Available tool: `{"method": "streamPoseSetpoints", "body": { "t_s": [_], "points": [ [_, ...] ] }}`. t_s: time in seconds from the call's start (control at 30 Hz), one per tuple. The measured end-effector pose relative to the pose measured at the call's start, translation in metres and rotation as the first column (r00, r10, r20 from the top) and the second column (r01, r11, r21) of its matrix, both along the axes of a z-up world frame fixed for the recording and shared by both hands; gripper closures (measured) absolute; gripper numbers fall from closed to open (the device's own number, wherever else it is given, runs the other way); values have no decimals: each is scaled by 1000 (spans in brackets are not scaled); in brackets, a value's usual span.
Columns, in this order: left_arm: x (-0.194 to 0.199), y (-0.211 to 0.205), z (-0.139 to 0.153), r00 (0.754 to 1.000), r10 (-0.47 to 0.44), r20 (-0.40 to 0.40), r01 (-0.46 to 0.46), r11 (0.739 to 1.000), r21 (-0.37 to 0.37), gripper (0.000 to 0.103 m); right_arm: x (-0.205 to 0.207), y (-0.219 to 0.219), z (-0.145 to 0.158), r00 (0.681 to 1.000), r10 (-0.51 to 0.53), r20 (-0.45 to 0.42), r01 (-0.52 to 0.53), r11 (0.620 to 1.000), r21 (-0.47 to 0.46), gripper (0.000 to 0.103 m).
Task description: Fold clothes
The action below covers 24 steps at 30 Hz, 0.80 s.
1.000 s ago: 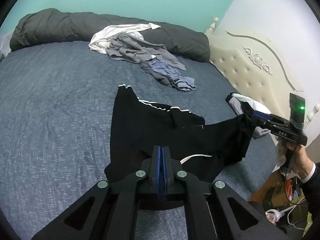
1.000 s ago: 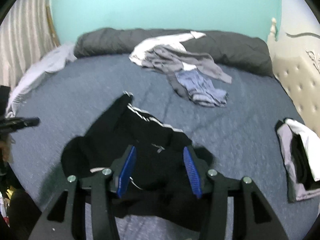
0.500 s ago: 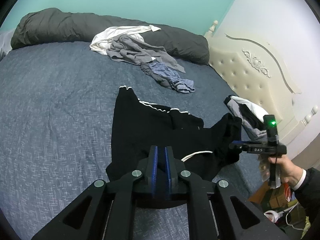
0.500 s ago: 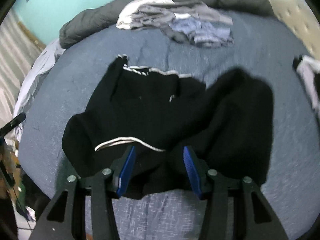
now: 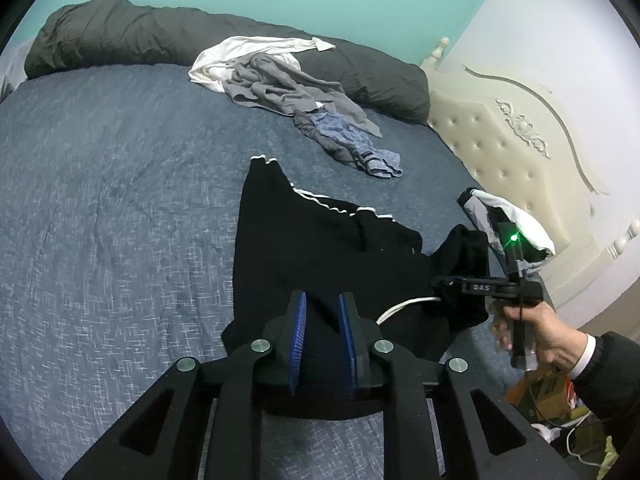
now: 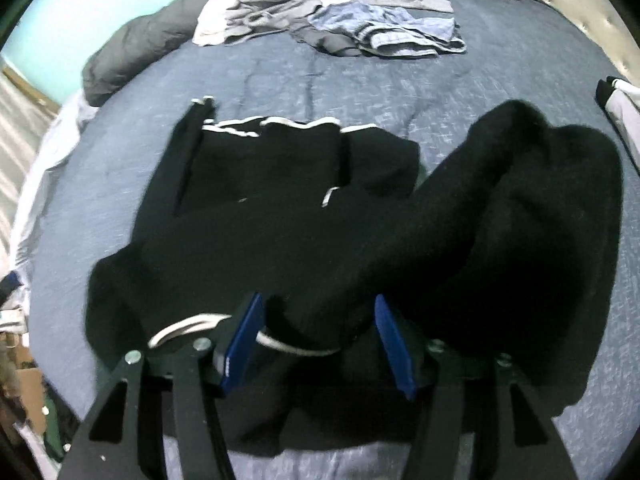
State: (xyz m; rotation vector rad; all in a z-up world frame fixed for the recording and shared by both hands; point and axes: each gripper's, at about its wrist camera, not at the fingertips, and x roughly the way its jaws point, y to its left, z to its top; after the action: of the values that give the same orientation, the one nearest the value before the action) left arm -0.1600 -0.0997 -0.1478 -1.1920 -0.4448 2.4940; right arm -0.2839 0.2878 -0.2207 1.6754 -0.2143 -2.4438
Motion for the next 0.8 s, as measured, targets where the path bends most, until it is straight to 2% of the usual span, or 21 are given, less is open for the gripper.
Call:
{"method": "streamPoseSetpoints", "body": {
  "t_s": [0.03, 0.1, 0.17, 0.2, 0.37, 0.43, 0.57, 0.7, 0.8],
  "points": [
    [-1, -2, -1, 1000, 1, 2, -1, 1000, 0, 84, -2, -1, -4, 1000, 0, -1, 0, 1000, 14, 61],
    [-1, -5, -3, 1000, 3, 5, -3, 1000, -1, 84, -6, 0, -7, 1000, -3, -2, 3, 1000, 10, 80],
    [-2, -7, -5, 1000, 6, 11, -6, 1000, -1, 84, -7, 0, -5, 1000, -3, -23, 3, 1000, 0, 94],
    [-2, -8, -5, 1000, 8, 12, -8, 1000, -2, 84, -7, -1, 0, 999, 3, -43, -3, 1000, -5, 97],
    [-3, -7, -4, 1000, 8, 10, -8, 1000, 6, 84, -6, -7, 46, 981, 55, -187, -70, 994, -78, 100],
    [-4, -4, -2, 1000, 5, 6, -5, 1000, 12, 84, -4, -19, 70, 964, 102, -248, -133, 984, -115, 100],
    [-2, 0, 3, 1000, 4, -3, -4, 1000, 29, 84, -2, -62, 100, 927, 214, -307, -270, 950, -154, 100],
    [5, -9, 8, 1000, 23, -6, -22, 1000, 21, 84, 2, -120, 103, 885, 346, -313, -410, 896, -171, 100],
    [11, -26, 8, 999, 49, 2, -49, 999, 9, 83, 7, -165, 87, 848, 459, -267, -509, 844, -167, 100]
  ]
}}
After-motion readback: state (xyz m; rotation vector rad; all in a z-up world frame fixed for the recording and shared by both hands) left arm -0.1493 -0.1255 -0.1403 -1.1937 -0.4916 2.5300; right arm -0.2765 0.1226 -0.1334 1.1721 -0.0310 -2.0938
